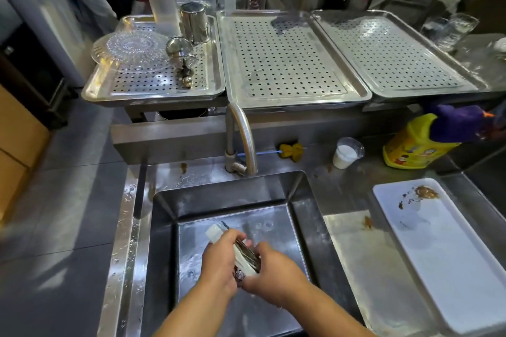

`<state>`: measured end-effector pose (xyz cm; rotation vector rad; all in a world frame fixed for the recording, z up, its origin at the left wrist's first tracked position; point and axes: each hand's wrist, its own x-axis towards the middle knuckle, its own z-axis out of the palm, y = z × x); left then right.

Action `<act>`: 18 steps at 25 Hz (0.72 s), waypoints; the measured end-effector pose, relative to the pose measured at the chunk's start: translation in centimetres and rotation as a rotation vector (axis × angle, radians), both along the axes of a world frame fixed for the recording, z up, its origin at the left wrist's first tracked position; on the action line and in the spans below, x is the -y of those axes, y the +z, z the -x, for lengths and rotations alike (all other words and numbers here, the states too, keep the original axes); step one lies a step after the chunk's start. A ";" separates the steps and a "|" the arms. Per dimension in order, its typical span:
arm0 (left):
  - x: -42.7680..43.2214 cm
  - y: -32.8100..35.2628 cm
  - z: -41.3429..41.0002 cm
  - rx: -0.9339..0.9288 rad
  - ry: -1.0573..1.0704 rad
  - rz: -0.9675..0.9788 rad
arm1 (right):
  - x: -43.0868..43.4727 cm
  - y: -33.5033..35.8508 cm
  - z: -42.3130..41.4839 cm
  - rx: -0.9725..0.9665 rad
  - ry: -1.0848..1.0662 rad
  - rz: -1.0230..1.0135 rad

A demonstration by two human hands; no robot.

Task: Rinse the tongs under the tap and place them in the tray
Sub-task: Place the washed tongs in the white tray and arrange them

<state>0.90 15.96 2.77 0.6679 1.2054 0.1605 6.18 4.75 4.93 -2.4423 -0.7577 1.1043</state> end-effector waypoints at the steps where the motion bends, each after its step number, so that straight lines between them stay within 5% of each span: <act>1: 0.0 0.5 -0.5 0.025 -0.008 0.006 | 0.0 0.6 -0.5 -0.006 0.004 0.012; 4: -0.7 1.1 -1.5 0.173 -0.018 0.032 | 0.0 0.8 -2.2 -0.131 -0.023 -0.069; 6: -0.4 0.4 -1.7 0.063 -0.052 0.004 | -0.1 0.2 -2.5 -0.287 0.002 -0.041; 8: 1.1 -0.8 -0.9 -0.125 -0.135 0.057 | -0.2 -1.3 -1.3 -0.145 0.062 0.122; 11: 3.1 -1.9 -0.8 -0.124 -0.119 0.148 | 0.1 -3.1 -0.4 0.072 0.035 0.127; 18: 4.1 -3.4 -3.6 -0.095 -0.041 0.080 | 7.9 -3.7 -3.9 -0.093 0.247 -0.007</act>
